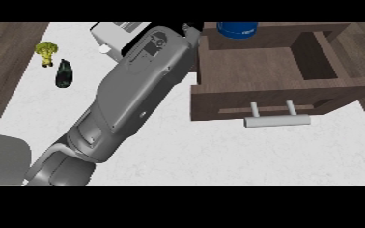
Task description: Pick up the can, place it into the drawer and close the drawer
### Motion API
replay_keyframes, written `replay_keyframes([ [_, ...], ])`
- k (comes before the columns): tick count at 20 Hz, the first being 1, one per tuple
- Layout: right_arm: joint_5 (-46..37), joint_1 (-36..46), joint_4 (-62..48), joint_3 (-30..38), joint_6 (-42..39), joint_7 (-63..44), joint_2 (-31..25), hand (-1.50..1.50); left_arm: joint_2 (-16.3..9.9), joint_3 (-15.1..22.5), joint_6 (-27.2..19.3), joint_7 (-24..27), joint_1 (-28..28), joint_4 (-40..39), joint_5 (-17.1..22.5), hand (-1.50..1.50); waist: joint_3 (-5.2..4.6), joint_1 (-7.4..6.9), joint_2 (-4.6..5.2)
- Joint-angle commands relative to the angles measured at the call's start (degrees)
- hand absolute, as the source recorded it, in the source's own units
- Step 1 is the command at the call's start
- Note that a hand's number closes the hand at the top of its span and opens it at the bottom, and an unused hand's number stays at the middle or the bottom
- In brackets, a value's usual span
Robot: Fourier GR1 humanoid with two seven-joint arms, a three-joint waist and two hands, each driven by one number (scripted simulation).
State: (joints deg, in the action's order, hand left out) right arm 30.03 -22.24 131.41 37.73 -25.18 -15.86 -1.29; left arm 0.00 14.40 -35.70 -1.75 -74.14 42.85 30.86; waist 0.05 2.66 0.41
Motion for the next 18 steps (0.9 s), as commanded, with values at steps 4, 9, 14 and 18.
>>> replay_keyframes([
  [4,2.42,0.28,2.4,-0.2,0.62,-2.8,-0.55,-1.5,0.0,3.36,-1.31,3.58,-6.01,-9.5,6.54,1.5,0.03,1.17,0.28],
  [9,1.44,3.08,-4.18,1.68,-0.61,-0.32,-2.73,-1.5,0.0,9.5,-3.93,3.69,-6.41,-9.78,11.96,1.5,0.08,1.43,0.29],
  [14,3.2,3.19,0.9,1.21,2.63,-4.53,-2.77,-1.5,0.0,14.79,-5.04,4.57,-4.77,-10.97,15.68,1.5,0.04,1.89,0.33],
  [18,4.19,-1.13,3.38,0.89,-0.7,-3.83,-0.72,-1.5,0.0,13.96,-2.63,7.34,-6.43,-17.06,15.51,1.5,0.05,2.85,0.62],
])
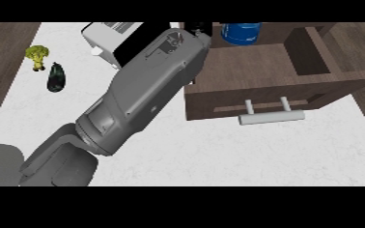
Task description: Pick up the can, place it into the drawer and close the drawer
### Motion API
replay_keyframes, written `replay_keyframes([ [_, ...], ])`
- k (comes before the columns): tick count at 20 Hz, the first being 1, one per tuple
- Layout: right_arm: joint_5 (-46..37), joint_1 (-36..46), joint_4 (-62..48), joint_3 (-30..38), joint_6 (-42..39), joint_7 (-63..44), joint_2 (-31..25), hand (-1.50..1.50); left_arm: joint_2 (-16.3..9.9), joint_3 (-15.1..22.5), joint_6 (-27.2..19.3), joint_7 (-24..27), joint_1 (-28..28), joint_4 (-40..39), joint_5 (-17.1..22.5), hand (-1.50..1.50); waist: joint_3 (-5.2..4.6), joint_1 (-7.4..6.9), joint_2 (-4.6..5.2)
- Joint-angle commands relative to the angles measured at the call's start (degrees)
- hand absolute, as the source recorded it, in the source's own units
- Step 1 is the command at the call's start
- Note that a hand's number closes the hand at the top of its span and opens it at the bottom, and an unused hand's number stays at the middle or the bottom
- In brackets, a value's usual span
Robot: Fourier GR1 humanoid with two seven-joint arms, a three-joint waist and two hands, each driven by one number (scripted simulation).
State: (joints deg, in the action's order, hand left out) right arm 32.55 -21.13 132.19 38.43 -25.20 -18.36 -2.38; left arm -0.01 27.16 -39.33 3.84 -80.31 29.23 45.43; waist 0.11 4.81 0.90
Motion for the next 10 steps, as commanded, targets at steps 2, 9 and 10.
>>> replay_keyframes([
  [2,-0.99,0.91,-0.02,-0.6,0.23,-0.15,0.49,-1.5,0.01,4.13,-1.78,1.27,0.61,-1.45,2.89,-1.5,0.01,0.18,0.1],
  [9,-1.46,3.72,1.01,-0.98,2.86,-2.98,-1.54,-1.5,0.01,6.25,-4.5,3.89,0.3,-2.83,6.07,-1.5,-0.03,0.39,0.42],
  [10,-0.06,1.01,-0.87,0.71,-0.52,0.25,-0.22,-1.5,0.01,6.66,-6.4,1.08,-1.97,-1.85,6.93,-1.5,0.03,0.46,-0.02],
])
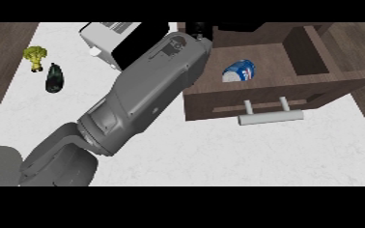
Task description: Pick up the can, place it into the drawer and close the drawer
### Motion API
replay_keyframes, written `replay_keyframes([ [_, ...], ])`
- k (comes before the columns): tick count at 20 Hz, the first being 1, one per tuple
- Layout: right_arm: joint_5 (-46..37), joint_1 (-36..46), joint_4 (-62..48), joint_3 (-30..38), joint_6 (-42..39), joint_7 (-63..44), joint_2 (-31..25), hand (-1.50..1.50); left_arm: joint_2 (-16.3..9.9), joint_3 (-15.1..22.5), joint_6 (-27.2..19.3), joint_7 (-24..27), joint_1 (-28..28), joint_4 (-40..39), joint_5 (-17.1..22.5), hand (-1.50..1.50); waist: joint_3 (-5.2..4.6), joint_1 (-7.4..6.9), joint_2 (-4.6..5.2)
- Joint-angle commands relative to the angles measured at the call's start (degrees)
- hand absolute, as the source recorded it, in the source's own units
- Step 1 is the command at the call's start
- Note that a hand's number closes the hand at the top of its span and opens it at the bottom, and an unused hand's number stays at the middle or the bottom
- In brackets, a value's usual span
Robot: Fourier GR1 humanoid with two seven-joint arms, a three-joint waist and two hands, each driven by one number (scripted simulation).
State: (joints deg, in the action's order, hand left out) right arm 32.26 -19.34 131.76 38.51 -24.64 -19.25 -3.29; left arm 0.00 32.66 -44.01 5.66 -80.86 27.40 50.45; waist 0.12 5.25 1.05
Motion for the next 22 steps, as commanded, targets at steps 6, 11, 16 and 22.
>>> replay_keyframes([
  [6,-0.36,2.34,-2.16,0.35,-0.39,0.35,-1.6,-1.5,0.0,2.75,-1.73,3.35,1.29,-1.0,4.94,-1.5,0.01,0.23,0.18],
  [11,-5.37,2.75,0.99,1.02,-1.44,3.81,-0.9,-1.5,0.0,2.44,-1.55,6.29,1.49,-0.41,7.08,-1.5,0.0,0.22,0.2],
  [16,-12.89,5.31,5.24,0.34,-5.45,7.98,-5.35,-1.5,0.0,1.65,-0.81,7.98,-0.45,-0.43,8.04,-1.5,-0.03,-0.67,0.27],
  [22,-24.92,7.42,5.81,-4.51,-7.01,15.18,-2.15,-1.5,0.0,1.42,-0.57,11.43,-0.62,-0.87,9.14,-1.5,0.01,-1.6,0.09],
])
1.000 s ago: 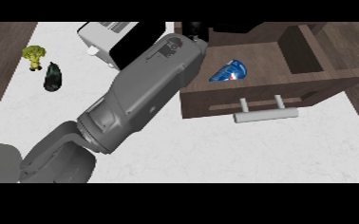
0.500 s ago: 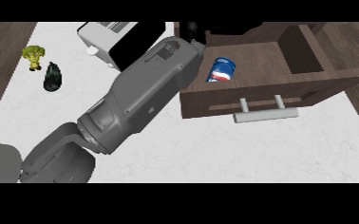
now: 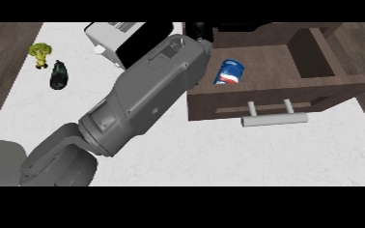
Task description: Pick up the can, place it into the drawer and close the drawer
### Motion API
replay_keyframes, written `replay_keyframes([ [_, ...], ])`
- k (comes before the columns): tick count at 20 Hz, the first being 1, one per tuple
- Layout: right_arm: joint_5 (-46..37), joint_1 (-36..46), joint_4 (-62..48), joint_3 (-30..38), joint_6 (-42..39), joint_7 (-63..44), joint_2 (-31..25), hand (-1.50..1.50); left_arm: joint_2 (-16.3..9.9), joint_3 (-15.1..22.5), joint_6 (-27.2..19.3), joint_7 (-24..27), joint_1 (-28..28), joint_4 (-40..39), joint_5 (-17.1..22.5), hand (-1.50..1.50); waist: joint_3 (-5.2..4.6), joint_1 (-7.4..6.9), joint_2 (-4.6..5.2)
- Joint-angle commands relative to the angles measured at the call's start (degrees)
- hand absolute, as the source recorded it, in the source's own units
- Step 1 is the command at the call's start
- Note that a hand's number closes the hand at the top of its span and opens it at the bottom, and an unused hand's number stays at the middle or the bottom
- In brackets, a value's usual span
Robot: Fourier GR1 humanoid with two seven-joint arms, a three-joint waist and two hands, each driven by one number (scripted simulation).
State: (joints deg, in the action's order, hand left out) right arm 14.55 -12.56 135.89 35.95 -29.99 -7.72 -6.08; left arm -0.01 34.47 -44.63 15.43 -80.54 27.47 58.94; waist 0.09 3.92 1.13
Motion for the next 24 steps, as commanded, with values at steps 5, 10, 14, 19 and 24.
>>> replay_keyframes([
  [5,-21.71,9.67,2.62,-11.26,2.48,-0.53,-0.79,-1.5,0.01,-0.31,-1.84,1.1,-2.99,0.82,1.6,-1.5,-0.09,-2.68,-0.01],
  [10,-38.26,13.82,-3.06,-20.36,4.6,2.73,-0.33,-1.5,0.01,-0.91,-0.06,0.86,-1.42,0.34,1.73,-1.5,-0.08,-3.54,-0.18],
  [14,-49.44,18.09,-8.41,-28.22,9.47,4.73,1.06,-1.5,0.01,-0.93,-0.67,0.14,-0.31,0.93,1.12,-1.5,-0.1,-4.23,-0.55],
  [19,-56.63,26.13,-22.74,-29.48,14.91,10.31,-1.79,-1.5,-2.92,-1.82,1.77,-2.2,-0.03,0.6,-0.46,-1.5,-0.08,-5.42,-0.57],
  [24,-67.4,29.68,-30.93,-37.35,19.01,9.29,-0.74,-1.5,-4.59,-0.42,-0.02,-5.2,2.32,5.59,-2.44,-1.5,-0.13,-5.86,-1.16],
])
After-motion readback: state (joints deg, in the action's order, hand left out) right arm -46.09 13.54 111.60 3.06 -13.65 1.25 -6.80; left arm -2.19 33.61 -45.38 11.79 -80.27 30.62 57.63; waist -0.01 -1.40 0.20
